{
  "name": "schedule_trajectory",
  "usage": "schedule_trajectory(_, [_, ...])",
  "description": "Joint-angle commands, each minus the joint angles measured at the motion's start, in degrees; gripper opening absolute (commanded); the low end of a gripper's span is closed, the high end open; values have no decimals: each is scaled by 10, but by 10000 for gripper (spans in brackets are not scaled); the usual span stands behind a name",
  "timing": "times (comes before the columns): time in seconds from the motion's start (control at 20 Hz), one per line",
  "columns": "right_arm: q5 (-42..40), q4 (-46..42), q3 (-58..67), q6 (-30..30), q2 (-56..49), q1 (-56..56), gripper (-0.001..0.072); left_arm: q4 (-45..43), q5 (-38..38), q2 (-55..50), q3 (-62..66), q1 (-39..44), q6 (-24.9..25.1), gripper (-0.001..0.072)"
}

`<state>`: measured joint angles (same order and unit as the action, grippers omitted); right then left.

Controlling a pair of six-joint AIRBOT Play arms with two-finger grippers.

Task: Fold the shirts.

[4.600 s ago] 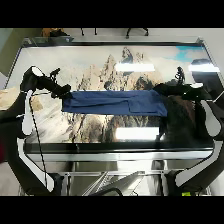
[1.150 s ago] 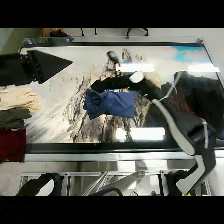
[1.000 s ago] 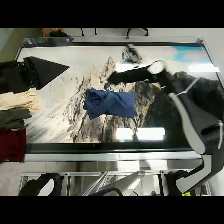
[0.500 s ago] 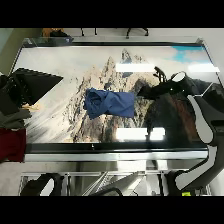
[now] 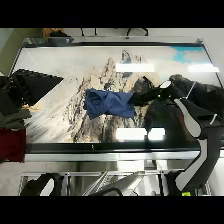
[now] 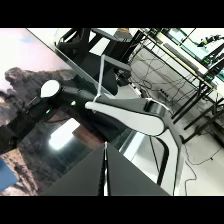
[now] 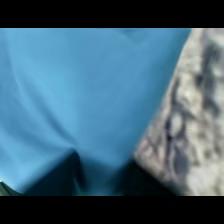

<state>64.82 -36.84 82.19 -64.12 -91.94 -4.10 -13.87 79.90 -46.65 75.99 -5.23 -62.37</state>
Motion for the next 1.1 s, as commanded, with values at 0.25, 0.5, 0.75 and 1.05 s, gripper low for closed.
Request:
schedule_trajectory(0.25, [55,257,80,129,96,26,21,-1,-1,0,0,0,-3,11])
schedule_trajectory(0.5, [-26,255,233,63,145,156,21,-1,-5,0,0,0,-3,11])
schedule_trajectory(0.75, [-143,253,254,2,136,334,20,-1,-6,0,0,0,-3,12])
schedule_trajectory(1.05, [-90,177,254,-105,105,498,21,-1,-15,-1,0,0,-3,11])
